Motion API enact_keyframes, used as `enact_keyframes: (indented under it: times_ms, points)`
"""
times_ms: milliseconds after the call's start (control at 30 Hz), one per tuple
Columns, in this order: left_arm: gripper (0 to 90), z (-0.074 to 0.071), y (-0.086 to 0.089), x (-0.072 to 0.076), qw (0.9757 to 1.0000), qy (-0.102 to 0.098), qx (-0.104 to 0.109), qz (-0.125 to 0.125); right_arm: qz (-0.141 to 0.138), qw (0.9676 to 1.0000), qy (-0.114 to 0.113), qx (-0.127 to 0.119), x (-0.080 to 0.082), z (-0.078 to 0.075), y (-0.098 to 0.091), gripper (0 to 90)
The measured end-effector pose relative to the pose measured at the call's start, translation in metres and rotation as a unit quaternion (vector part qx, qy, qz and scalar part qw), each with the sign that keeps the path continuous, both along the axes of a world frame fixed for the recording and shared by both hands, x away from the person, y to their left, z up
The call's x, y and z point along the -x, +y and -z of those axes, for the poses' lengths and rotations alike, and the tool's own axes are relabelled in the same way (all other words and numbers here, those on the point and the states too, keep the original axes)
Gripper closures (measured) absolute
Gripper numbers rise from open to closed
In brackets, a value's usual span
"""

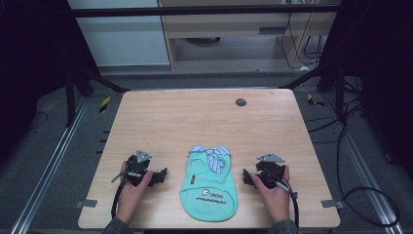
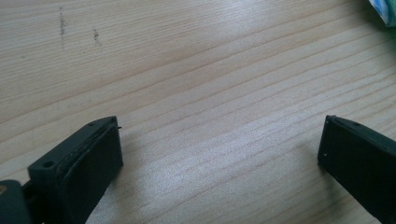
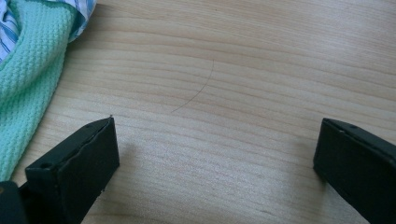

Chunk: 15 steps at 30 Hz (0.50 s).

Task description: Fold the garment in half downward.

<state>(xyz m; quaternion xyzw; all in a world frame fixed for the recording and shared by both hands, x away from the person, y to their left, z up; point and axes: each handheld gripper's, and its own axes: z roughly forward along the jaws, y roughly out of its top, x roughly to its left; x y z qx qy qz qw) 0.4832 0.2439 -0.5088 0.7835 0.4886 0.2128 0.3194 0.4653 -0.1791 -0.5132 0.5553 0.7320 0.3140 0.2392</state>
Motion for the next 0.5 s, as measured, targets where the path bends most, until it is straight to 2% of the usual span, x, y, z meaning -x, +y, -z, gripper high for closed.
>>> enact_keyframes:
  times_ms: [133, 267, 333, 367, 400, 433, 500]
  points:
    - [0.0, 0.0, 0.0, 0.001, 1.0, 0.001, 0.0, 0.005, 0.0, 1.0, 0.0, 0.0, 0.0, 0.0, 0.0, 0.4]
    - [0.3, -0.001, 0.001, 0.006, 0.9997, -0.002, 0.001, 0.024, -0.011, 0.9999, -0.002, 0.0, 0.003, 0.0, 0.001, 2.5]
    - [2.4, -0.001, 0.0, 0.007, 0.9996, -0.003, 0.002, 0.029, -0.018, 0.9998, -0.001, 0.0, 0.006, -0.002, 0.003, 8.5]
    - [2.4, -0.002, 0.0, 0.009, 0.9993, -0.001, 0.004, 0.036, -0.018, 0.9998, -0.001, 0.0, 0.006, -0.002, 0.003, 8.5]
    - [3.1, -0.004, 0.0, 0.01, 0.9989, 0.0, 0.011, 0.045, -0.025, 0.9997, 0.002, 0.001, 0.007, -0.004, 0.003, 13.6]
    - [3.6, -0.009, -0.001, 0.01, 0.9983, -0.004, 0.015, 0.057, -0.044, 0.999, 0.002, 0.006, 0.009, -0.009, 0.006, 19.0]
    - [3.6, -0.014, -0.003, 0.009, 0.998, -0.01, 0.019, 0.06, -0.05, 0.9987, 0.0, 0.007, 0.009, -0.011, 0.007, 21.8]
